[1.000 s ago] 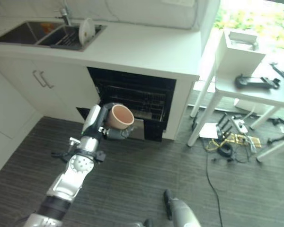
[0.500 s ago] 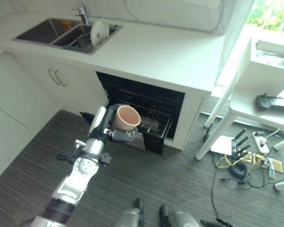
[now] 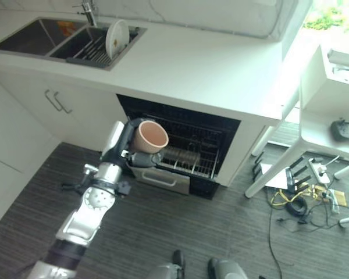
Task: Place the dishes in the dishwasher.
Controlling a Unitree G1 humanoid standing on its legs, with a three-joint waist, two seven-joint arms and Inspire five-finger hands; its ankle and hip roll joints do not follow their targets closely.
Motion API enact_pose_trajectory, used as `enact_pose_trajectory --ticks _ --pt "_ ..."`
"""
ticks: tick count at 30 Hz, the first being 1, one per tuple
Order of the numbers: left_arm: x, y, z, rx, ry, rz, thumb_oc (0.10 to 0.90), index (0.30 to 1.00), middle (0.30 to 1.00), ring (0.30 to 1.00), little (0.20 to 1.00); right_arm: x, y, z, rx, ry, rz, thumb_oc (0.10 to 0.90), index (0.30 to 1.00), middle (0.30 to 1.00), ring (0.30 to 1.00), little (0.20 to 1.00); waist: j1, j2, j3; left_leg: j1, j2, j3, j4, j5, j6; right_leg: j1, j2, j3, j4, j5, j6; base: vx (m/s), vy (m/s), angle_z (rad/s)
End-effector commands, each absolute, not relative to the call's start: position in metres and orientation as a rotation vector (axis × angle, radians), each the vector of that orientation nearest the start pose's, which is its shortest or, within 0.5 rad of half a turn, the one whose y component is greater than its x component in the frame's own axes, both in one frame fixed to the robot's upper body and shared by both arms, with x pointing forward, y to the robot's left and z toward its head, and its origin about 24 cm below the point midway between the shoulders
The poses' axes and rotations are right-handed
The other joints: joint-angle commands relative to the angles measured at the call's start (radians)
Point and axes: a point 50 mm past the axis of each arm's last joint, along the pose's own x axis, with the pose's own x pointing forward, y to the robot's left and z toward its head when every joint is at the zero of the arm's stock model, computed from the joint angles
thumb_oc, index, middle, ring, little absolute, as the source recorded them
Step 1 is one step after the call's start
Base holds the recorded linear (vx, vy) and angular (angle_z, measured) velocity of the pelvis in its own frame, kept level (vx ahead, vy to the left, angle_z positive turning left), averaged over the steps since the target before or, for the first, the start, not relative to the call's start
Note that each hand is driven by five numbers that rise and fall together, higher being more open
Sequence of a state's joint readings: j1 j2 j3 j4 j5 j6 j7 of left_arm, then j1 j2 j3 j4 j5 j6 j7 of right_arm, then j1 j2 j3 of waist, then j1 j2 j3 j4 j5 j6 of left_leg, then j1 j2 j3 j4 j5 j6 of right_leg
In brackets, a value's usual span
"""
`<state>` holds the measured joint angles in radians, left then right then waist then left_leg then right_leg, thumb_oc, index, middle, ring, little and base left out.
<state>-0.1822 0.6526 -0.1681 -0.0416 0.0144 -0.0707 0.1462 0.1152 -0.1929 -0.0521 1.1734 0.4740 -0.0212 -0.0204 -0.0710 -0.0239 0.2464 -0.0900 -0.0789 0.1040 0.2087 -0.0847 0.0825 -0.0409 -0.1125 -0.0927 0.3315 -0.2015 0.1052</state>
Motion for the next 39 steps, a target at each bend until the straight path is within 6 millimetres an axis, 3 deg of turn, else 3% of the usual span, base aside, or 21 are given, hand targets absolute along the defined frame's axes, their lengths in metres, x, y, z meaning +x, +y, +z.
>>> enact_pose_trajectory --ticks 1,3,5,6,8,9,10,13,16,17,18,20,22,24,25,26,33,39 --pt "0.275 0.197 0.176 0.607 -0.573 -0.046 0.400 0.300 0.300 0.300 0.300 0.031 -0.257 -0.161 0.189 1.213 -0.564 0.800 0.900 0.900 0.900 0.900 -0.003 0.026 -0.063 -0.023 0.085 0.035 0.091 -0.089 -0.060 -0.051 -0.009 -0.028 -0.031 0.128 0.070 0.06 0.172 -0.26" --pt "0.275 0.197 0.177 0.613 -0.582 -0.053 0.400 0.300 0.300 0.300 0.300 0.034 -0.258 -0.160 0.216 1.180 -0.596 0.800 0.900 0.900 0.900 0.900 -0.001 0.024 -0.052 -0.028 0.094 0.052 0.091 -0.091 -0.046 -0.037 -0.003 -0.057 -0.031 0.156 0.076 0.05 0.156 -0.10" --pt "0.275 0.194 0.178 0.636 -0.598 -0.053 0.400 0.300 0.300 0.300 0.300 0.043 -0.259 -0.158 0.226 1.141 -0.600 0.800 0.900 0.900 0.900 0.900 -0.009 0.038 -0.034 -0.035 0.104 0.044 0.091 -0.095 -0.031 -0.033 0.026 -0.074 -0.031 0.252 0.089 0.03 0.085 0.02" --pt "0.279 0.193 0.181 0.650 -0.609 -0.050 0.400 0.300 0.300 0.300 0.300 0.047 -0.262 -0.156 0.235 1.119 -0.616 0.800 0.900 0.900 0.900 0.900 -0.014 0.036 -0.016 -0.036 0.103 0.040 0.091 -0.097 -0.035 -0.072 0.010 -0.092 -0.030 0.293 0.092 0.02 -0.021 0.08" --pt "0.281 0.195 0.186 0.661 -0.616 -0.035 0.400 0.300 0.300 0.300 0.300 0.048 -0.266 -0.156 0.251 1.114 -0.638 0.800 0.900 0.900 0.900 0.900 -0.013 -0.001 -0.002 -0.016 0.087 0.045 0.091 -0.117 -0.057 -0.171 -0.072 -0.101 -0.031 0.276 0.105 0.08 -0.257 0.00" --pt "0.281 0.197 0.188 0.668 -0.617 -0.031 0.400 0.300 0.300 0.300 0.300 0.047 -0.267 -0.156 0.252 1.117 -0.637 0.800 0.900 0.900 0.900 0.900 -0.018 -0.014 -0.003 -0.007 0.077 0.039 0.091 -0.135 -0.055 -0.206 -0.088 -0.070 -0.031 0.286 0.119 0.25 -0.421 0.06" --pt "0.283 0.200 0.190 0.681 -0.607 -0.030 0.400 0.300 0.300 0.300 0.300 0.037 -0.271 -0.157 0.247 1.133 -0.635 0.800 0.900 0.900 0.900 0.900 -0.033 -0.016 -0.003 0.009 0.074 0.024 0.091 -0.153 -0.051 -0.230 -0.078 -0.012 -0.031 0.292 0.132 0.26 -0.325 0.21" --pt "0.284 0.200 0.187 0.687 -0.581 -0.031 0.400 0.300 0.300 0.300 0.300 0.029 -0.267 -0.159 0.249 1.162 -0.632 0.800 0.900 0.900 0.900 0.900 -0.031 -0.016 -0.014 0.008 0.084 0.020 0.091 -0.151 -0.055 -0.206 -0.066 -0.020 -0.031 0.242 0.131 0.17 -0.271 0.58" --pt "0.280 0.197 0.180 0.686 -0.559 -0.043 0.400 0.300 0.300 0.300 0.300 0.019 -0.266 -0.160 0.223 1.205 -0.641 0.800 0.900 0.900 0.900 0.900 -0.037 -0.006 -0.036 0.012 0.108 0.026 0.091 -0.141 -0.074 -0.167 -0.051 -0.014 -0.031 0.181 0.105 0.15 -0.152 0.52" --pt "0.280 0.194 0.179 0.674 -0.564 -0.066 0.400 0.300 0.300 0.300 0.300 0.011 -0.269 -0.159 0.210 1.230 -0.678 0.800 0.900 0.900 0.900 0.900 -0.051 0.003 -0.038 0.022 0.124 0.053 0.091 -0.125 -0.082 -0.162 -0.050 -0.007 -0.031 0.171 0.095 0.13 -0.001 0.77" --pt "0.282 0.185 0.185 0.635 -0.605 -0.110 0.400 0.300 0.300 0.300 0.300 0.004 -0.281 -0.155 0.238 1.211 -0.777 0.800 0.900 0.900 0.900 0.900 -0.061 0.010 -0.020 0.003 0.163 0.089 0.091 -0.072 -0.106 -0.140 -0.058 -0.015 -0.031 0.158 0.084 0.08 0.045 0.86" --pt "0.282 0.182 0.189 0.632 -0.622 -0.132 0.400 0.300 0.300 0.300 0.300 0.004 -0.286 -0.154 0.243 1.200 -0.800 0.800 0.900 0.900 0.900 0.900 -0.063 0.015 -0.014 -0.014 0.190 0.096 0.091 -0.053 -0.125 -0.137 -0.062 -0.018 -0.031 0.152 0.085 0.00 0.125 1.75" --pt "0.281 0.175 0.197 0.641 -0.666 -0.176 0.400 0.300 0.300 0.300 0.300 0.007 -0.298 -0.149 0.256 1.163 -0.825 0.800 0.900 0.900 0.900 0.900 -0.054 0.032 0.004 -0.094 0.256 0.056 0.091 0.017 -0.194 -0.144 -0.073 -0.016 -0.031 0.141 0.095 -0.05 0.252 1.25" --pt "0.281 0.171 0.202 0.645 -0.682 -0.209 0.400 0.300 0.300 0.300 0.300 0.009 -0.303 -0.147 0.279 1.138 -0.849 0.800 0.900 0.900 0.900 0.900 -0.059 0.037 0.009 -0.117 0.287 0.074 0.091 0.029 -0.212 -0.145 -0.094 -0.023 -0.031 0.133 0.102 0.07 0.234 0.46" --pt "0.283 0.171 0.204 0.644 -0.663 -0.214 0.400 0.300 0.300 0.300 0.300 0.011 -0.305 -0.147 0.297 1.121 -0.855 0.800 0.900 0.900 0.900 0.900 -0.049 0.038 0.016 -0.138 0.284 0.078 0.091 0.043 -0.216 -0.133 -0.117 -0.041 -0.031 0.138 0.117 0.10 0.313 0.38" --pt "0.284 0.168 0.205 0.648 -0.673 -0.230 0.400 0.300 0.300 0.300 0.300 0.012 -0.302 -0.148 0.307 1.124 -0.861 0.800 0.900 0.900 0.900 0.900 -0.052 0.040 0.009 -0.138 0.299 0.136 0.091 0.044 -0.217 -0.135 -0.157 -0.083 -0.031 0.142 0.135 0.06 0.286 0.15" --pt "0.284 0.174 0.205 0.661 -0.673 -0.182 0.400 0.300 0.300 0.300 0.300 0.008 -0.291 -0.152 0.330 1.114 -0.905 0.800 0.900 0.900 0.900 0.900 -0.043 0.021 0.016 -0.138 0.262 0.153 0.091 -0.008 -0.178 -0.181 -0.232 -0.094 -0.031 0.206 0.157 0.03 0.123 -0.17" --pt "0.281 0.172 0.202 0.674 -0.681 -0.191 0.400 0.300 0.300 0.300 0.300 0.044 -0.318 -0.128 0.401 0.724 -1.108 0.800 0.900 0.900 0.900 0.900 -0.043 0.004 0.030 -0.143 0.290 0.168 0.091 -0.012 -0.184 -0.202 -0.229 -0.109 -0.031 0.214 0.157 -0.05 -0.083 -0.16"
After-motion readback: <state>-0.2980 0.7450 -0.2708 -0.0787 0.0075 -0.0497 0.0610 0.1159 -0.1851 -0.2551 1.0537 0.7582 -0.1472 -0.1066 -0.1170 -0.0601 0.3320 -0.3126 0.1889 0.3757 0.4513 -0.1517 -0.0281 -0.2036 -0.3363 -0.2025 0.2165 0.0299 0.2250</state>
